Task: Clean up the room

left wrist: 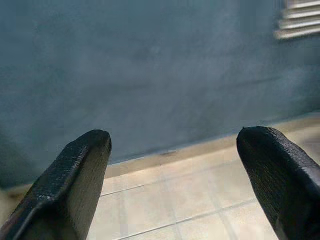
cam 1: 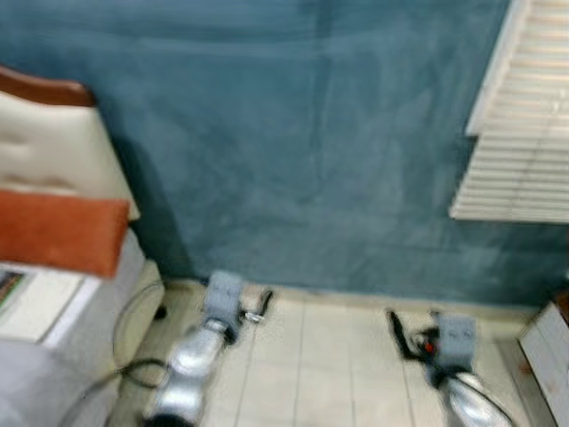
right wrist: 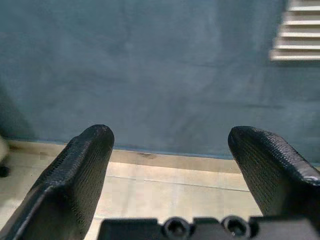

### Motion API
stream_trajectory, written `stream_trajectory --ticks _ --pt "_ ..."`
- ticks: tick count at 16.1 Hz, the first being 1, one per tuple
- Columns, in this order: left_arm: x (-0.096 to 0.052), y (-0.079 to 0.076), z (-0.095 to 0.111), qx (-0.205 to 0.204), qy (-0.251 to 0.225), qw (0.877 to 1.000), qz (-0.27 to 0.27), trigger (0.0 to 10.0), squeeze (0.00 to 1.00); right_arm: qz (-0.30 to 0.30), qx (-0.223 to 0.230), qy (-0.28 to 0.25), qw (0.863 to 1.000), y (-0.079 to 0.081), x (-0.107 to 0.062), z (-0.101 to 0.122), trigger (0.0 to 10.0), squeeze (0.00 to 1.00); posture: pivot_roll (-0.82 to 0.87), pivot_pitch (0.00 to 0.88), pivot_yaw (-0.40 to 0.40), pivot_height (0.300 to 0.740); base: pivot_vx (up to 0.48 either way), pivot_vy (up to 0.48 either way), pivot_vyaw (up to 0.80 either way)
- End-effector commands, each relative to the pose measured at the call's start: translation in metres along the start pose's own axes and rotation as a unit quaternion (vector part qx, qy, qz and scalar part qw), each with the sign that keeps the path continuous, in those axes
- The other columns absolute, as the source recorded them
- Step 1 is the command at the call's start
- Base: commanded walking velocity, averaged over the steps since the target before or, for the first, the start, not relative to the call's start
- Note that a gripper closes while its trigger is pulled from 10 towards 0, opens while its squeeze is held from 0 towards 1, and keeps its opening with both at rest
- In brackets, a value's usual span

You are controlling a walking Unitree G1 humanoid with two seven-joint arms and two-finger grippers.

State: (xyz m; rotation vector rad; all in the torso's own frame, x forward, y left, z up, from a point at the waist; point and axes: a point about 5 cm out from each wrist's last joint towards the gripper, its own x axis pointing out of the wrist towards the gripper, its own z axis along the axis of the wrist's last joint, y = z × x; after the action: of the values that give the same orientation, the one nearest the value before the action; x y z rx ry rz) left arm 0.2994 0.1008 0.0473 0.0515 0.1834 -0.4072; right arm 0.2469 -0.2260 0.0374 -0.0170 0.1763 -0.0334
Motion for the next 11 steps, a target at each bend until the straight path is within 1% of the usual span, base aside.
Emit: stream_trajectory --ticks 1,4,8,9,11 --pt "0.0002 0.0115 0.0036 0.014 -0.001 1.000 0.011 10.0 0.00 0.010 0.006 -0.012 1.000 0.0069 0.0042 0.0063 10.0 0.00 -0.09 0.000 0.015 0.740 0.424 0.000 0.00" --pt "0.0015 0.0110 0.0040 0.016 0.000 1.000 0.007 10.0 0.00 0.006 0.005 -0.002 1.000 0.0070 0.0021 0.0031 10.0 0.00 -0.10 0.000 0.025 0.740 0.426 0.000 -0.79" --pt "0.0074 0.0091 0.0078 0.017 -0.002 1.000 0.002 10.0 0.00 0.002 0.003 0.003 1.000 0.0022 -0.0005 0.0007 10.0 0.00 -0.11 0.000 0.029 0.740 0.427 0.000 -0.78" --pt "0.0084 0.0082 0.0088 0.017 -0.003 1.000 0.002 10.0 0.00 0.004 0.003 0.003 1.000 0.0027 -0.0006 0.0012 10.0 0.00 -0.11 0.000 0.029 0.740 0.428 0.000 -0.60" --pt "0.0025 0.0122 0.0039 0.019 0.004 1.000 0.020 10.0 0.00 0.026 0.009 0.005 1.000 0.0102 -0.0047 0.0039 10.0 0.00 -0.09 0.000 0.020 0.740 0.429 0.000 0.00"
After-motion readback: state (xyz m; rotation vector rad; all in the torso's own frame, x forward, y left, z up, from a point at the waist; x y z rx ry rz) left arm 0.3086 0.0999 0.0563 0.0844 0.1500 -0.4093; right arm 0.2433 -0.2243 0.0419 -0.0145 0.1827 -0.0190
